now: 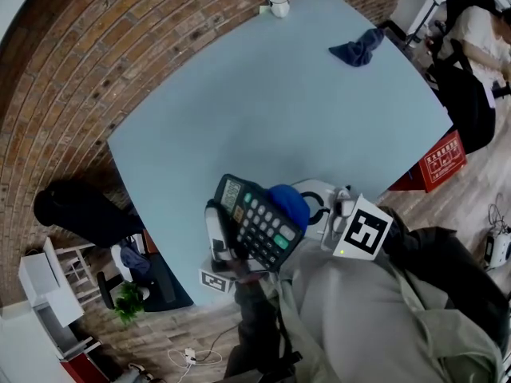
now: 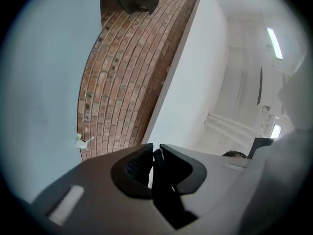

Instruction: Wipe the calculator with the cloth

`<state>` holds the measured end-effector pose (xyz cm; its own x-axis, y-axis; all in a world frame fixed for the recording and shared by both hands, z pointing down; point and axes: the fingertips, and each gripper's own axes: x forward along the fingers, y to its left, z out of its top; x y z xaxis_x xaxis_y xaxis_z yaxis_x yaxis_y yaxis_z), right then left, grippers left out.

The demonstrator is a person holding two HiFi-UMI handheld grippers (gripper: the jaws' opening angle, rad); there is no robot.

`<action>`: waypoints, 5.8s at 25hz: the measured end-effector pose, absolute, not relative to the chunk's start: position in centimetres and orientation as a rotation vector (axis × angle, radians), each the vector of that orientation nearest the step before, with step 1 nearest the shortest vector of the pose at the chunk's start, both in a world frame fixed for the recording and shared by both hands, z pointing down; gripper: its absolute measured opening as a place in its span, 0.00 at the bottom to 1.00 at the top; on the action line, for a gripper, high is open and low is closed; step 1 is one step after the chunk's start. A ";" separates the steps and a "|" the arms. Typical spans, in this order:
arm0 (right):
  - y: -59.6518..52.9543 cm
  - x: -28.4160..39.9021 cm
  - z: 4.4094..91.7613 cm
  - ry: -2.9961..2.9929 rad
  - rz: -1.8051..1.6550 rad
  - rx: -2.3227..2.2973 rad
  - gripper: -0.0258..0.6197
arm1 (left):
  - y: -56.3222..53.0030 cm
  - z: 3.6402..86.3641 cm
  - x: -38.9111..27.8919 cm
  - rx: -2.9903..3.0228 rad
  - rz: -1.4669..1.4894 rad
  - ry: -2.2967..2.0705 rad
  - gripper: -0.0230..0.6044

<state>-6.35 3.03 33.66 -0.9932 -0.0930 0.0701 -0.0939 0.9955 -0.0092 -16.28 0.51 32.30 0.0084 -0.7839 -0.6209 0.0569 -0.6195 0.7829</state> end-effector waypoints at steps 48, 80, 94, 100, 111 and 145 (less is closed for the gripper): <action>-2.3 -2.6 29.0 -2.872 -0.686 0.612 0.13 | 0.8 34.4 -17.9 1.713 -1.416 -1.273 0.10; -4.2 -8.7 33.3 -2.398 -1.051 0.523 0.13 | 0.4 33.4 -13.7 2.012 -0.996 -1.495 0.11; -1.5 -5.1 33.9 -2.777 -0.460 0.173 0.13 | 1.5 33.1 -16.7 1.981 -1.177 -1.396 0.11; 2.9 -2.4 33.6 -2.815 -0.408 -0.091 0.13 | 1.4 32.8 -17.3 1.994 -1.233 -1.285 0.11; 0.2 -3.9 33.5 -2.952 -0.223 0.081 0.13 | 1.8 31.4 -17.0 1.799 -1.594 -0.983 0.10; -1.5 -6.0 33.1 -3.034 -0.068 0.431 0.13 | 1.0 31.4 -14.8 1.746 -1.618 -0.959 0.08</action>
